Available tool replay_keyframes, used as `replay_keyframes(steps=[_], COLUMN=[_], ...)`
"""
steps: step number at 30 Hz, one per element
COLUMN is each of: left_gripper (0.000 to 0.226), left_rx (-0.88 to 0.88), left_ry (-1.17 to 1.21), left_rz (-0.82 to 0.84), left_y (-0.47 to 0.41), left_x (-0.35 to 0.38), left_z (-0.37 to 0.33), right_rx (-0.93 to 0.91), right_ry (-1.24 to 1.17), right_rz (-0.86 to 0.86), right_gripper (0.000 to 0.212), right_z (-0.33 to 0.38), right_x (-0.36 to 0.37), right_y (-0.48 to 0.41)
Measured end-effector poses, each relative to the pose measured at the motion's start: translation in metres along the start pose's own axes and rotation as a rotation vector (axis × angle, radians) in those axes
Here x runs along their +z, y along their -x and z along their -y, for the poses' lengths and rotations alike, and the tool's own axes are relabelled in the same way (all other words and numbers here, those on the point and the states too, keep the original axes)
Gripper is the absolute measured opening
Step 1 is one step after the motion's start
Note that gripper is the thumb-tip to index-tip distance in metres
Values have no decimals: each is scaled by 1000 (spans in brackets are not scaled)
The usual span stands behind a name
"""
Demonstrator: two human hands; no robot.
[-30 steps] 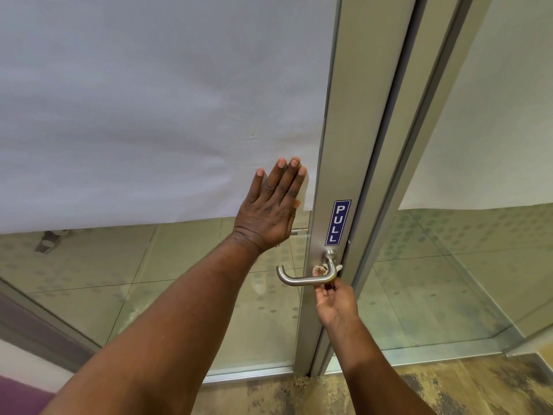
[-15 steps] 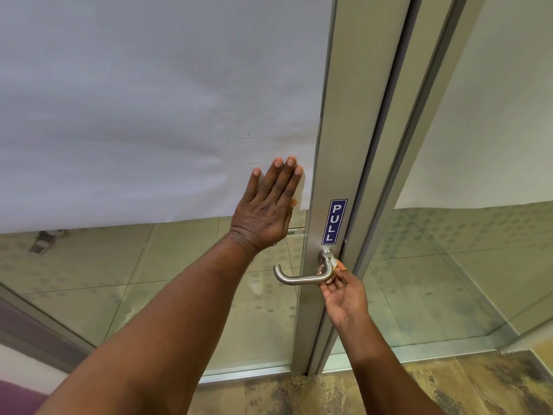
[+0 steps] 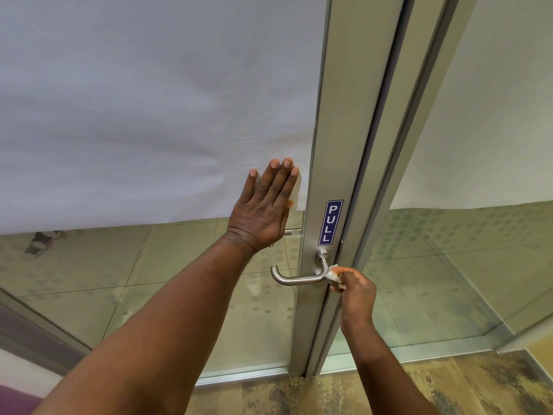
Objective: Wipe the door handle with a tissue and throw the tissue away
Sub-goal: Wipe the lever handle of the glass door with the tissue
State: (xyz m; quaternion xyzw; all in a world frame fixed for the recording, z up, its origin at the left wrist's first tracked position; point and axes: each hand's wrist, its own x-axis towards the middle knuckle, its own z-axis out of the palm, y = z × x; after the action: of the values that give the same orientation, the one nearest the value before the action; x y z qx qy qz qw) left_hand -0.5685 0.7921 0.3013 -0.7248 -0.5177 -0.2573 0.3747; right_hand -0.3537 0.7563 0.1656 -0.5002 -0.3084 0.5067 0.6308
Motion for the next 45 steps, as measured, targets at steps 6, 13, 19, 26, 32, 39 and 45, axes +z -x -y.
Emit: replay_keyframes(steps=[6, 13, 19, 26, 32, 39, 45], left_gripper=[69, 68, 71, 71, 70, 68, 68], left_rx=[1, 11, 12, 10, 8, 9, 11], left_ry=[3, -2, 2, -6, 0, 15, 18], left_rz=[-15, -41, -41, -18, -11, -31, -42], left_y=[1, 1, 1, 1, 1, 1, 1], left_x=[2, 5, 5, 4, 4, 2, 3], left_z=[1, 1, 1, 1, 1, 1, 1], right_rx=[-194, -356, -439, -502, -627, -683, -597], right_ry=[89, 614, 730, 810, 914, 1060, 1160], right_rz=[-129, 77, 146, 236, 273, 340, 384], right_gripper=[28, 21, 25, 33, 27, 28, 25], right_z=[9, 11, 2, -5, -12, -14, -3], right_x=[8, 12, 1, -3, 13, 43, 74], right_y=[-14, -5, 14, 31, 42, 50, 47])
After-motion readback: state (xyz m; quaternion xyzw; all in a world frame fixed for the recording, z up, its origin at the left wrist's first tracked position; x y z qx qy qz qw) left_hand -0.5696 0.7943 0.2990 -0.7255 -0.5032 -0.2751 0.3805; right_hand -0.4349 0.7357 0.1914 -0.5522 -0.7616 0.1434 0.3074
